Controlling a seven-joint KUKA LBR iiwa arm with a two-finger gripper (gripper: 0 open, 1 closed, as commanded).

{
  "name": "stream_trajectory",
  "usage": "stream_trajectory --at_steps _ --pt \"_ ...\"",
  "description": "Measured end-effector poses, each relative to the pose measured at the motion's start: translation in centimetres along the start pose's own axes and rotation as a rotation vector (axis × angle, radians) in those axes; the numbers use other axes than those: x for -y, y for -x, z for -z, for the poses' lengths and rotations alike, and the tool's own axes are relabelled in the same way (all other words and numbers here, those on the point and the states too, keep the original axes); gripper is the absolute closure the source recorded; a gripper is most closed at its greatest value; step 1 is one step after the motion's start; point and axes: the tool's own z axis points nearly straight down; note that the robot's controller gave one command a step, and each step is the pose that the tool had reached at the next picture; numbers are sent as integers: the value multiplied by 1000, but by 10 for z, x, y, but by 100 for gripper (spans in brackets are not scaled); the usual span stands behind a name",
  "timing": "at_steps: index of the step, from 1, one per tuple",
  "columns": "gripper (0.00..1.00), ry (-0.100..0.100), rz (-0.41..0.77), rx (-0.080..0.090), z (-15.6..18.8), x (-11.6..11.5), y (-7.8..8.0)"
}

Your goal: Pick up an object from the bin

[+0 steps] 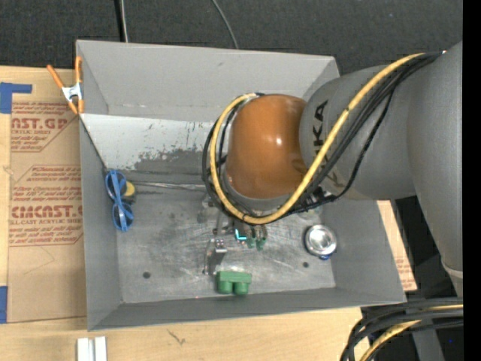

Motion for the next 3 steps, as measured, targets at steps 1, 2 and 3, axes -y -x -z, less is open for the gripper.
stream_trajectory --at_steps 1,2,3 --pt "0 -2 467 10 -77 103 -21" --pt "0 -1 541 9 -88 90 3" --pt "0 -4 548 14 13 105 -17"
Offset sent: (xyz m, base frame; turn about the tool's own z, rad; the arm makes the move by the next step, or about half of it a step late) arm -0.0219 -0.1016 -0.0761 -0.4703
